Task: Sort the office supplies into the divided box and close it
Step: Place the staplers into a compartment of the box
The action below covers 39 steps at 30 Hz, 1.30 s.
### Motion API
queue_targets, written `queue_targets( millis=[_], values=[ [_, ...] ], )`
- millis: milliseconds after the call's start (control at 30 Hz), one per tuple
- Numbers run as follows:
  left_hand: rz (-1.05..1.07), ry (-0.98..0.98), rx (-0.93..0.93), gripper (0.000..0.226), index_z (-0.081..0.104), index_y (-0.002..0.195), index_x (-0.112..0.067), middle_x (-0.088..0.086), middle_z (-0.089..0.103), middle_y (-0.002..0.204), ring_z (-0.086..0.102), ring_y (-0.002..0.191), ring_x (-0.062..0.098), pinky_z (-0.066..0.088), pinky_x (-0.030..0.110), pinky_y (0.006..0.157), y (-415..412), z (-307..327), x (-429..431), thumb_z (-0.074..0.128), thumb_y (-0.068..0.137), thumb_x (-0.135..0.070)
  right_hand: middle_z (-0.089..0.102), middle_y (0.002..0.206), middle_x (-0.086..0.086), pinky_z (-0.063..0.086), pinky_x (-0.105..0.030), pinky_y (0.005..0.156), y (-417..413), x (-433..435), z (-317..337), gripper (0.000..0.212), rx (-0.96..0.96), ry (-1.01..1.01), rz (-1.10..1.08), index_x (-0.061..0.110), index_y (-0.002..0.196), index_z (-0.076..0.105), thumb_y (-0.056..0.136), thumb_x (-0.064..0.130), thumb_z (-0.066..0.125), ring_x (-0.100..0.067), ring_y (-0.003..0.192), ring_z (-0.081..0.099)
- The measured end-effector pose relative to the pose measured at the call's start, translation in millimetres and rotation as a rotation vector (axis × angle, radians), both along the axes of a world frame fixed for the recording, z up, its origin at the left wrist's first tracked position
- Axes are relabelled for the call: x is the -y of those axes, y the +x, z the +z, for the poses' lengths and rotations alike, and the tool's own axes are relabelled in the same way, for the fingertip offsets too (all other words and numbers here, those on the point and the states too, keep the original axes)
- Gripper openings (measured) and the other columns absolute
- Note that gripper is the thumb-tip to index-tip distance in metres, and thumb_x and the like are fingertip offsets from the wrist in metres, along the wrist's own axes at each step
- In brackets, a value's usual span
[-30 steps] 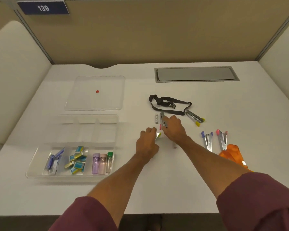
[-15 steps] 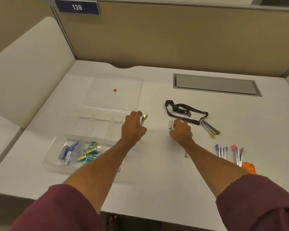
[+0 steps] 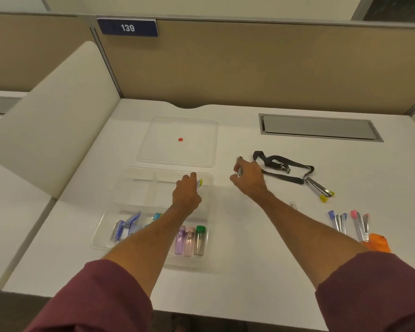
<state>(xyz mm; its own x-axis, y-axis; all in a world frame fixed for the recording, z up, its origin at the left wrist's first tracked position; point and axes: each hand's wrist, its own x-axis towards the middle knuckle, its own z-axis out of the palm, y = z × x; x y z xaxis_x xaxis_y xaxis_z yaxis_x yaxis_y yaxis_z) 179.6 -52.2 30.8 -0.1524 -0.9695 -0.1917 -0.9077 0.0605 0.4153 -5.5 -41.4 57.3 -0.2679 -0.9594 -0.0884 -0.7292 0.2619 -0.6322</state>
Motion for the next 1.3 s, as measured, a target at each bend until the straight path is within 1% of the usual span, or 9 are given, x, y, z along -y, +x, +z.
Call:
queue_targets(
  millis=[300, 400, 500, 600, 733, 833, 1000, 1133, 1300],
  values=[
    [-0.145, 0.117, 0.057, 0.041, 0.044, 0.121, -0.009, 0.014, 0.055, 0.119, 0.057, 0.107, 0.03, 0.049, 0.036, 0.083, 1, -24, -2, 0.063, 0.085, -0.013, 0.052, 0.079, -0.002, 0.035, -0.025, 0.067, 57, -1, -6, 0.018, -0.012, -0.003, 0.101, 0.01, 0.094, 0.062, 0.077, 0.015, 0.062, -0.017, 0.084, 0.045],
    [-0.181, 0.043, 0.001, 0.041, 0.045, 0.123, -0.01, 0.013, 0.056, 0.12, 0.056, 0.108, 0.029, 0.046, 0.035, 0.081, 11, -23, -1, 0.062, 0.088, -0.02, 0.055, 0.081, -0.004, 0.036, -0.025, 0.067, 70, 0, -8, 0.018, -0.007, -0.002, 0.122, 0.009, 0.094, 0.063, 0.078, 0.017, 0.064, -0.017, 0.084, 0.045],
    [-0.187, -0.16, 0.003, 0.037, 0.05, 0.126, -0.011, 0.009, 0.056, 0.131, 0.052, 0.118, 0.025, 0.047, 0.035, 0.092, 24, -21, 2, 0.058, 0.092, -0.019, 0.06, 0.087, -0.007, 0.039, -0.026, 0.07, 85, -3, -9, 0.02, 0.0, 0.003, 0.168, 0.01, 0.096, 0.064, 0.079, 0.018, 0.065, -0.019, 0.087, 0.05],
    [-0.208, -0.225, 0.076, 0.05, 0.04, 0.14, -0.011, 0.009, 0.033, 0.154, 0.029, 0.143, 0.026, 0.031, 0.038, 0.114, 40, -25, 5, 0.055, 0.094, -0.024, 0.057, 0.087, -0.007, 0.041, -0.027, 0.07, 100, -5, -8, 0.024, -0.041, 0.011, 0.221, 0.01, 0.1, 0.063, 0.079, 0.021, 0.066, -0.02, 0.089, 0.051],
    [-0.269, -0.092, 0.115, 0.062, 0.015, 0.152, -0.012, 0.007, 0.01, 0.162, 0.009, 0.15, 0.023, 0.01, 0.039, 0.122, 60, -38, 5, 0.044, 0.099, -0.028, 0.062, 0.1, -0.013, 0.043, -0.028, 0.072, 120, -7, -12, 0.031, -0.096, 0.07, 0.264, 0.011, 0.104, 0.063, 0.08, 0.028, 0.069, -0.025, 0.095, 0.056],
    [-0.29, -0.079, 0.083, 0.059, 0.012, 0.152, -0.012, 0.006, 0.01, 0.162, 0.009, 0.15, 0.023, 0.012, 0.04, 0.123, 67, -41, 3, 0.04, 0.101, -0.023, 0.063, 0.103, -0.014, 0.043, -0.028, 0.071, 127, -11, -21, 0.029, -0.168, 0.125, 0.263, 0.009, 0.104, 0.065, 0.082, 0.027, 0.067, -0.026, 0.097, 0.058],
    [-0.292, -0.111, 0.067, 0.057, 0.014, 0.152, -0.011, 0.007, 0.012, 0.161, 0.01, 0.15, 0.025, 0.014, 0.039, 0.122, 68, -42, 0, 0.038, 0.101, -0.019, 0.06, 0.113, -0.014, 0.052, -0.035, 0.082, 130, -14, -32, 0.026, -0.267, 0.173, 0.258, 0.008, 0.106, 0.066, 0.09, 0.027, 0.061, -0.029, 0.098, 0.061],
    [-0.316, -0.141, 0.058, 0.059, 0.018, 0.151, -0.011, 0.011, 0.014, 0.161, 0.013, 0.149, 0.026, 0.014, 0.038, 0.122, 59, -40, -1, 0.044, 0.1, -0.024, 0.06, 0.119, -0.011, 0.053, -0.035, 0.086, 124, -19, -31, 0.034, -0.292, 0.107, 0.26, 0.011, 0.12, 0.061, 0.094, 0.032, 0.056, -0.025, 0.104, 0.061],
    [-0.389, -0.216, 0.0, 0.053, 0.029, 0.147, -0.009, 0.013, 0.024, 0.158, 0.022, 0.147, 0.027, 0.02, 0.039, 0.12, 24, -26, 1, 0.043, 0.1, -0.027, 0.056, 0.121, -0.008, 0.05, -0.034, 0.083, 86, -35, -23, 0.03, -0.316, -0.051, 0.142, 0.013, 0.12, 0.058, 0.094, 0.028, 0.052, -0.023, 0.111, 0.053]
  ],
)
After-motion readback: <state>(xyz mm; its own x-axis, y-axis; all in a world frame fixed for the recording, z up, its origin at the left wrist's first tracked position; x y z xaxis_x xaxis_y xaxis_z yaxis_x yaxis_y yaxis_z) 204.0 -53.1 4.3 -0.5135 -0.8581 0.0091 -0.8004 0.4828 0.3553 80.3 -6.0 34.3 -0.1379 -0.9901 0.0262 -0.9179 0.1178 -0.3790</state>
